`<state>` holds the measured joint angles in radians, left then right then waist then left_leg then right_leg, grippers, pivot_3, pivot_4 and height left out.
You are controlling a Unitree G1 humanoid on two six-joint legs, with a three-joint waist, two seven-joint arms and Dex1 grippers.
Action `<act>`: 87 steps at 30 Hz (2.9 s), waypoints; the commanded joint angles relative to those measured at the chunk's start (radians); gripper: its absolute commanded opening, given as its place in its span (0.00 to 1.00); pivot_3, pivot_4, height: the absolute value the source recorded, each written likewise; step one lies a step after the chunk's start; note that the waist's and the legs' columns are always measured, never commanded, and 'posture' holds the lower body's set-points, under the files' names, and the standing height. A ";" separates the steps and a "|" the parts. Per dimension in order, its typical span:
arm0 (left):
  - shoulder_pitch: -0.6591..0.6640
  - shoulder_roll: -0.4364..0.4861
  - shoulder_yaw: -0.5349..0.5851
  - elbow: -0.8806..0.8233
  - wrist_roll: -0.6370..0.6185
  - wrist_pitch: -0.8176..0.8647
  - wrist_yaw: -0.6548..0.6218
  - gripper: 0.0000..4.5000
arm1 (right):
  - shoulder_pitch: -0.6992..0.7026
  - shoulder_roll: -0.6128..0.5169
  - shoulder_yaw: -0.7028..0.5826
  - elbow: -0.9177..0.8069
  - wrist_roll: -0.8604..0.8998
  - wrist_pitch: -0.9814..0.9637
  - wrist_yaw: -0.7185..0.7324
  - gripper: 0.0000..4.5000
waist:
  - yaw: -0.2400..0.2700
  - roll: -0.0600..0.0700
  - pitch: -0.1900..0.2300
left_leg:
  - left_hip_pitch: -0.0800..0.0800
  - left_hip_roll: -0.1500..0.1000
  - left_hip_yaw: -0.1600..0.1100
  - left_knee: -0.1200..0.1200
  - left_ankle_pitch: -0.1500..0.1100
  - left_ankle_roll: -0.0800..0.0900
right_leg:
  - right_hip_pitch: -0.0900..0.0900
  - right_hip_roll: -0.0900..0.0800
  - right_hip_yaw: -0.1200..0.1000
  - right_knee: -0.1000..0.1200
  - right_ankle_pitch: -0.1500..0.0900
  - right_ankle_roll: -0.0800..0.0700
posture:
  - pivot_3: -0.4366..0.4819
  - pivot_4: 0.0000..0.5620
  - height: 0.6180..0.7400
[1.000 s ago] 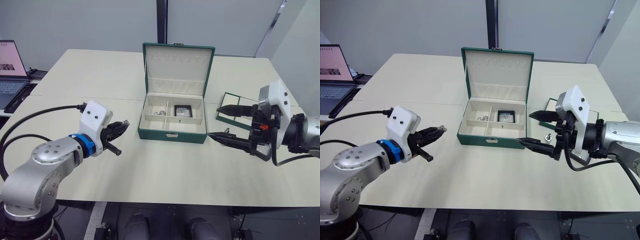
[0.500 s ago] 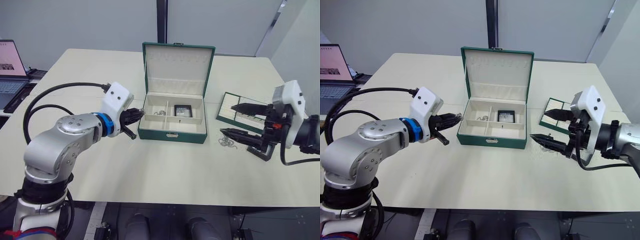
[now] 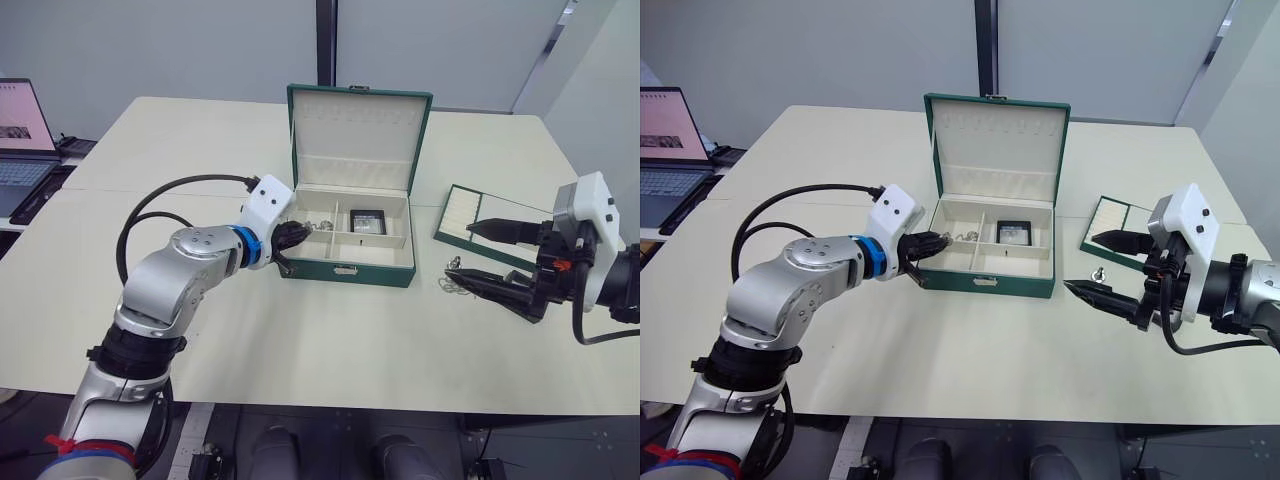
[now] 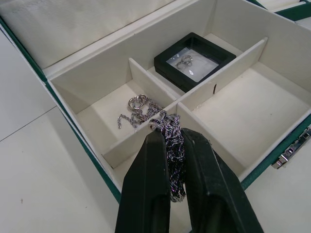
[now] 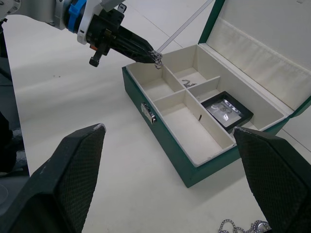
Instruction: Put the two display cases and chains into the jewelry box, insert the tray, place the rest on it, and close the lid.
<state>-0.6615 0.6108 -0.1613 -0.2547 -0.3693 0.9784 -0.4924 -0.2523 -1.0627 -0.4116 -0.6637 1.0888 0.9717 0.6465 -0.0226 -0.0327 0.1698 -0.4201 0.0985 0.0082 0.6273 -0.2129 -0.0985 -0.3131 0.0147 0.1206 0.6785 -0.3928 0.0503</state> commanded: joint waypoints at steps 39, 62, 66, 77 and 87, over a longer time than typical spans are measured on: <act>-0.012 -0.071 0.074 -0.007 -0.002 -0.073 -0.165 0.99 | -0.024 -0.033 -0.013 -0.012 0.018 -0.028 -0.013 1.00 | 0.002 0.000 0.000 | 0.000 0.000 0.000 0.000 0.000 0.000 | 0.000 0.000 0.000 0.000 0.000 0.000 | 0.48 0.27 1.00; 0.927 0.161 0.806 -0.334 -0.302 -0.280 -0.515 0.99 | 0.445 0.145 0.066 -0.215 -0.123 -0.111 -0.061 1.00 | -0.005 0.001 0.000 | 0.002 0.001 -0.003 0.000 -0.002 0.003 | 0.002 0.000 -0.001 0.000 0.000 0.000 | 0.48 0.27 1.00; 1.035 0.166 0.835 -0.302 -0.270 -0.376 -0.575 0.99 | 0.514 0.159 0.076 -0.219 -0.163 -0.142 -0.042 1.00 | -0.007 0.001 0.000 | 0.002 0.001 -0.002 0.000 -0.002 0.003 | 0.001 0.000 -0.001 0.000 0.000 0.000 | 0.48 0.27 1.00; 0.994 0.285 0.831 -0.313 -0.386 -0.334 -0.626 0.99 | 0.488 0.164 0.116 -0.176 -0.208 -0.168 -0.015 1.00 | -0.008 0.000 -0.001 | 0.003 0.001 -0.003 0.000 -0.002 0.003 | -0.004 0.000 -0.001 0.000 0.000 0.000 | 0.48 0.27 1.00; 0.726 0.376 0.688 -0.352 -0.572 -0.265 -0.623 0.99 | 0.484 0.140 0.079 -0.117 -0.253 -0.177 0.029 1.00 | -0.011 0.001 0.000 | 0.002 0.000 -0.001 -0.001 -0.002 0.003 | 0.000 0.000 0.000 0.001 0.000 0.000 | 0.48 0.27 1.00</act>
<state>0.0747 0.9833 0.5336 -0.5942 -0.9237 0.7301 -1.1051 0.2296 -0.9162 -0.2993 -0.7720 0.8426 0.8145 0.6628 -0.0331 -0.0321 0.1695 -0.4177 0.0992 0.0071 0.6264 -0.2151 -0.0951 -0.3133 0.0154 0.1210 0.6792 -0.3930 0.0502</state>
